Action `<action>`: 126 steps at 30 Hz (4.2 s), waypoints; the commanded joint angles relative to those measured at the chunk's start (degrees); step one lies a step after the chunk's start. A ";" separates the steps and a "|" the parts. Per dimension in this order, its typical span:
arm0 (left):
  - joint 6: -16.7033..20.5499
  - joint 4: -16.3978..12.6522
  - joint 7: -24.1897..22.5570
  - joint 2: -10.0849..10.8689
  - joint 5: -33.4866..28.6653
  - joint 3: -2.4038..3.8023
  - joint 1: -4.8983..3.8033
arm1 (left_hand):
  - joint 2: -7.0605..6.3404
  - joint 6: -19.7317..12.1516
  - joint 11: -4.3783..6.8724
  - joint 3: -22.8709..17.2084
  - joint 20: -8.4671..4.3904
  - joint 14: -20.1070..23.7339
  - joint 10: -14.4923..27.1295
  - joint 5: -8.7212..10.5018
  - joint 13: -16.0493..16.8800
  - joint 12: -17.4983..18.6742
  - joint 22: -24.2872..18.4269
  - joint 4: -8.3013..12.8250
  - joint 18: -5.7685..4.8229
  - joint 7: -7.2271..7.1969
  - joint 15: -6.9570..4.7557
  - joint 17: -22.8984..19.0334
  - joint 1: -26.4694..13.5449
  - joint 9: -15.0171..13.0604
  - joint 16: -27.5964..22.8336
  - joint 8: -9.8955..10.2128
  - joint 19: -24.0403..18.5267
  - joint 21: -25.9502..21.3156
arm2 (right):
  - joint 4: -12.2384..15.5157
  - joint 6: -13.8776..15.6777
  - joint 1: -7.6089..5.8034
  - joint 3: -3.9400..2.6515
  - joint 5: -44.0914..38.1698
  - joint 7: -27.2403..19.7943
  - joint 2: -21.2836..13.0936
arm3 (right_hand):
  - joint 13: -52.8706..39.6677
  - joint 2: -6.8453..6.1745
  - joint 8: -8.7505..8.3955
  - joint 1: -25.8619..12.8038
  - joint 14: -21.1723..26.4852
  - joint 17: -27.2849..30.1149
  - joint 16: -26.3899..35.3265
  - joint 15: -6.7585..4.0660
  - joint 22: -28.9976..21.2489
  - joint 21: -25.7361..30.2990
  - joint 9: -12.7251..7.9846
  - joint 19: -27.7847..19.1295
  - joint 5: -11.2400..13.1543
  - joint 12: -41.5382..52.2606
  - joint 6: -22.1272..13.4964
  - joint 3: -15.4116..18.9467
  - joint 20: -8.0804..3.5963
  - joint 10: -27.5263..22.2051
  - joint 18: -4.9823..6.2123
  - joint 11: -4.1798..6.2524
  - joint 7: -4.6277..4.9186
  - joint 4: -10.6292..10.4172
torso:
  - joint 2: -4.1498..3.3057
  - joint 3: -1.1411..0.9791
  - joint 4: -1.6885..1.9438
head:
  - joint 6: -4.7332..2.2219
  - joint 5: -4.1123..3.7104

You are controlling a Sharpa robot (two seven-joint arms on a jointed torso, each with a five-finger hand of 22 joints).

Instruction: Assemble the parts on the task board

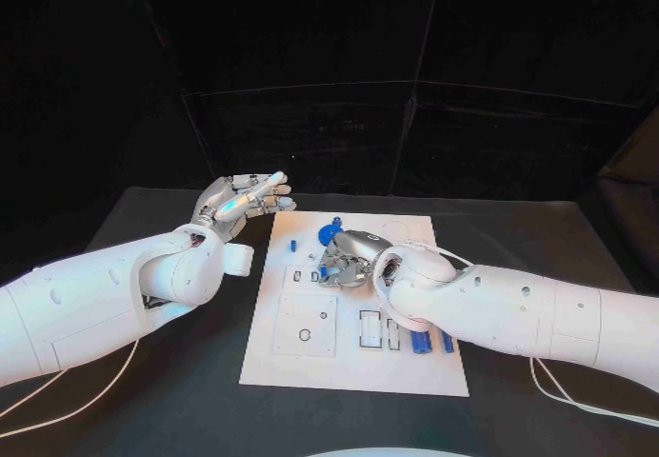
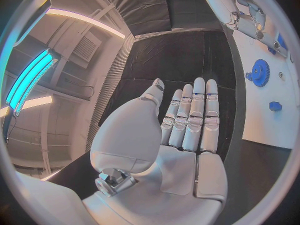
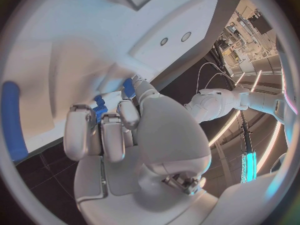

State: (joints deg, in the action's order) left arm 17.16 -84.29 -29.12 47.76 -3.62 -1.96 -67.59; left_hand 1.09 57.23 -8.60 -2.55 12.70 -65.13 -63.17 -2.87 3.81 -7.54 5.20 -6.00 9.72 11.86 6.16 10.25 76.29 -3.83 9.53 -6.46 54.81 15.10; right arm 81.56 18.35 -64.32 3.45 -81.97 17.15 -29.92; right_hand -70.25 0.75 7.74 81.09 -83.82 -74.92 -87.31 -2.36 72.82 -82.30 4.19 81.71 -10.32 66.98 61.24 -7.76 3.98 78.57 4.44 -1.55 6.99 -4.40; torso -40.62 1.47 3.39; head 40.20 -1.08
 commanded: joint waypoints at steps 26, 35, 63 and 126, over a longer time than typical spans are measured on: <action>-0.60 0.00 -0.05 0.06 0.26 0.05 -0.11 | 0.52 0.27 -0.03 0.10 0.06 -0.27 -0.40 0.03 0.01 0.43 -0.10 0.47 0.83 -0.04 0.07 0.11 0.12 0.01 -0.43 0.36 0.43 -0.44 | 0.08 -0.82 0.21 0.24 -1.67 2.22 -0.06 | 2.09 -3.87 -3.96 -3.04 -4.75 -8.36 0.27 1.50 -0.51 0.52 -0.42 -0.49 1.57 -2.74 -5.25 0.22 1.19 -2.40 -0.83 -1.91 1.64 -0.94 | 0.00 0.00 0.08 | 0.24 -0.16; -0.75 0.04 0.08 0.07 0.26 0.05 -0.11 | 0.52 0.27 -0.03 0.10 0.06 -0.27 -0.40 0.03 0.01 0.43 -0.10 0.47 0.83 -0.04 0.07 0.11 0.12 0.01 -0.43 0.36 0.43 -0.44 | 0.05 0.19 0.22 0.24 -1.68 2.09 -0.05 | 2.12 -4.51 -3.92 -3.98 -4.75 -8.37 0.28 1.61 -0.56 0.56 -0.33 -0.51 1.65 -2.69 -5.68 1.12 1.35 -2.44 -0.81 -2.01 1.68 -1.58 | -0.01 -0.01 0.02 | 0.24 -0.12; 4.58 1.00 15.95 0.89 14.87 0.06 -0.16 | -0.25 5.89 6.36 2.55 -8.67 -22.80 -16.41 0.15 5.24 -5.70 8.75 -0.04 0.58 -5.21 -8.41 45.80 -2.04 -0.83 51.15 0.00 20.91 17.09 | 7.74 12.95 -2.04 -0.21 12.48 -24.18 -9.50 | 3.11 -3.80 -3.35 -3.22 -4.41 -7.11 1.02 2.39 -1.56 1.19 -0.09 -1.07 2.30 -3.19 -9.49 9.78 2.17 -3.71 -0.59 -2.85 2.51 -5.64 | 0.56 -0.31 0.16 | -0.42 0.53; -33.28 16.27 64.93 -21.95 60.41 -5.50 -9.55 | 4.80 -4.64 9.71 15.68 -11.56 -24.87 -11.91 0.12 56.02 -59.57 62.08 -9.72 -5.59 -8.72 -11.03 79.75 -10.96 -22.17 80.47 -27.27 29.70 61.66 | 4.48 6.35 -10.41 -2.02 27.73 -21.27 -19.29 | 3.65 -1.33 -2.81 0.02 -4.16 -5.79 1.94 1.66 -2.69 1.97 -0.17 -1.48 -7.06 -3.43 -7.44 12.41 1.44 -3.66 -0.40 -2.09 1.81 -4.90 | 2.77 -0.82 -0.36 | 2.09 2.06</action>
State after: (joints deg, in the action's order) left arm -14.03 -68.23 34.99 25.97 55.70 -7.48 -77.05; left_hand 5.82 52.92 1.13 12.95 1.51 -84.15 -74.94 -2.88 59.77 -66.96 67.23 -15.96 5.27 3.05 -4.50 74.92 64.89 -25.97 89.83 -33.42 83.82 76.46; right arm 85.97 25.35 -74.60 1.48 -53.96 -4.24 -49.30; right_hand -66.64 -0.74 4.61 80.52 -83.82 -74.92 -85.74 -0.31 70.19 -80.70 4.09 80.46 -17.19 63.89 53.39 4.34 5.61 75.01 4.44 -4.10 8.80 -9.33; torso -37.85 0.65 3.00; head 42.21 0.92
